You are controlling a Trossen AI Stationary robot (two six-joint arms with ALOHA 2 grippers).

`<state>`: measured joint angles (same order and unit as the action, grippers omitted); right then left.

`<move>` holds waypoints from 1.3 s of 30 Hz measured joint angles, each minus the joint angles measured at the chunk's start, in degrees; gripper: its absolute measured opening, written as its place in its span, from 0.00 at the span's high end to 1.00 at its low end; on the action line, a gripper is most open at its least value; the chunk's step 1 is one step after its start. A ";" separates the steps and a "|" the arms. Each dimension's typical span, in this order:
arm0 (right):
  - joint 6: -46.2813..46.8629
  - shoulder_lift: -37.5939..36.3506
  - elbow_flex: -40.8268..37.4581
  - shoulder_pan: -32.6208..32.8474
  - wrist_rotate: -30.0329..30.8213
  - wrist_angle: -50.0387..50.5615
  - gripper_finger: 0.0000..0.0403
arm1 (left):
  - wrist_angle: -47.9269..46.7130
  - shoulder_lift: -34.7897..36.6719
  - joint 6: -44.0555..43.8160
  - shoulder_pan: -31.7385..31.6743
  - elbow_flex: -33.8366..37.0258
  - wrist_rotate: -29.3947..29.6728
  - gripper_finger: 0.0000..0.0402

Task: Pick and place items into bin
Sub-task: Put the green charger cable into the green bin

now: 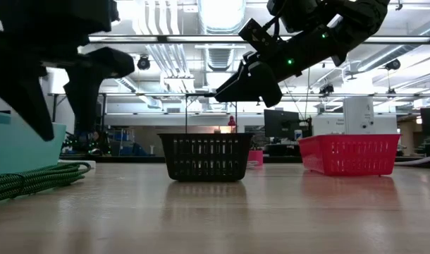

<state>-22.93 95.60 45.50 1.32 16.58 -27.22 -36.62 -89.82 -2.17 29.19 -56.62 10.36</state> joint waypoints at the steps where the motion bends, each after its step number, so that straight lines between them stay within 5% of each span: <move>1: 0.01 0.01 0.00 0.00 0.00 0.00 0.54 | -0.04 -0.10 0.21 -0.12 0.02 -0.81 0.57; 9: -0.01 0.01 0.00 0.00 0.00 0.05 0.54 | 0.49 -0.41 14.57 -0.24 0.66 -1.82 0.57; 27: 0.45 0.01 0.00 0.00 0.00 0.35 0.54 | 4.07 -0.60 26.94 -0.22 3.37 -1.66 0.57; 39: 0.45 0.01 0.00 0.00 0.00 0.92 0.54 | 6.60 -6.96 30.20 -0.35 2.63 -2.54 0.57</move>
<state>-22.48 95.61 45.50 1.32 16.58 -26.30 -30.02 -96.78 28.03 28.84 -53.99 7.82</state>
